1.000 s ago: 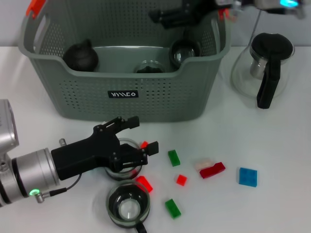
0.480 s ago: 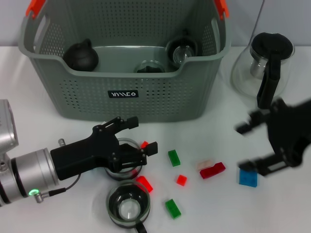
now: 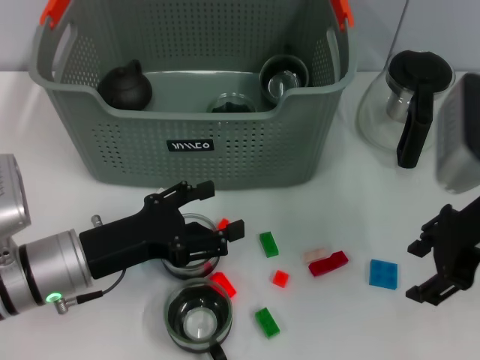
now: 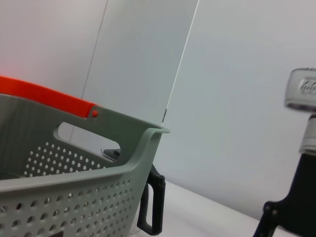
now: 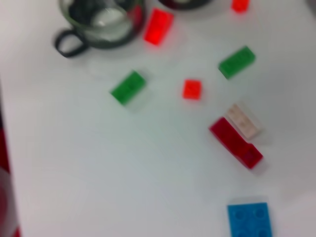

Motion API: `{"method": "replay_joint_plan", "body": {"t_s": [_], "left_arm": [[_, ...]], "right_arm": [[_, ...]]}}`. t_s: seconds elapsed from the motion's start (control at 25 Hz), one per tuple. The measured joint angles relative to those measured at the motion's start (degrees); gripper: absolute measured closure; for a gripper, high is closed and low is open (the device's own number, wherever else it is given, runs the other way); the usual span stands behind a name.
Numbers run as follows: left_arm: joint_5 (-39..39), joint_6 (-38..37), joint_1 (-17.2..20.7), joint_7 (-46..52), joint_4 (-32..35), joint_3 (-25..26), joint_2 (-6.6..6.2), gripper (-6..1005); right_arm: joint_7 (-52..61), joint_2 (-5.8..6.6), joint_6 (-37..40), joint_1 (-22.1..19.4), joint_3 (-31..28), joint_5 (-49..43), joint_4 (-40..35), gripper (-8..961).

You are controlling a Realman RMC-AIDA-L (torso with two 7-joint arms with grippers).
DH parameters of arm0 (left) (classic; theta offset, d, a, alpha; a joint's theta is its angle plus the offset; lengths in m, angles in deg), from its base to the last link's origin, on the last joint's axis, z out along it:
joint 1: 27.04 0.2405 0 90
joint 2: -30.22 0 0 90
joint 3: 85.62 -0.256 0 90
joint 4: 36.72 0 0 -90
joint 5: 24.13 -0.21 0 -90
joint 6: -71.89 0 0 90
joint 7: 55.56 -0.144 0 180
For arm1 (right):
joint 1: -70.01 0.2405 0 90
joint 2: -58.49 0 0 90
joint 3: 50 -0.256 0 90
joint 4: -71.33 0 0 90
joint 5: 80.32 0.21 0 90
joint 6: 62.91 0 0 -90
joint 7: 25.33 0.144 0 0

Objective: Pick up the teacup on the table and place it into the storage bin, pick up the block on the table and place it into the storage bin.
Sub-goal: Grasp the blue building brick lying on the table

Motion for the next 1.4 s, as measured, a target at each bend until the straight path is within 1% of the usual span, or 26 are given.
{"method": "replay_joint_plan", "body": {"t_s": [0.24, 0.4, 0.52, 0.88, 1.16, 1.4], "left_arm": [[0.02, 0.03, 0.04, -0.17, -0.49, 0.22, 0.06, 81], [0.02, 0.07, 0.04, -0.21, -0.65, 0.27, 0.01, 81], [0.02, 0.07, 0.03, -0.21, -0.65, 0.28, 0.01, 81], [0.02, 0.07, 0.11, -0.24, -1.16, 0.29, 0.03, 82], [0.02, 0.09, 0.1, -0.27, -1.15, 0.28, -0.02, 82], [0.02, 0.19, 0.1, -0.28, -1.14, 0.29, -0.04, 82]], "right_arm": [[1.63, -0.02, -9.3, 1.62, 6.82, -2.58, 6.83, 204], [2.65, -0.03, -13.71, 1.86, 11.5, -2.75, 8.89, 204], [2.87, -0.08, -15.66, 1.85, 13.91, -2.75, 9.47, 205], [4.21, -0.21, -21.35, 1.32, 19.21, -2.45, 11.69, 204], [4.41, -0.2, -22.06, 1.18, 19.71, -2.23, 12.57, 204], [4.33, -0.2, -21.79, 0.87, 19.36, -1.94, 12.17, 356]]}}
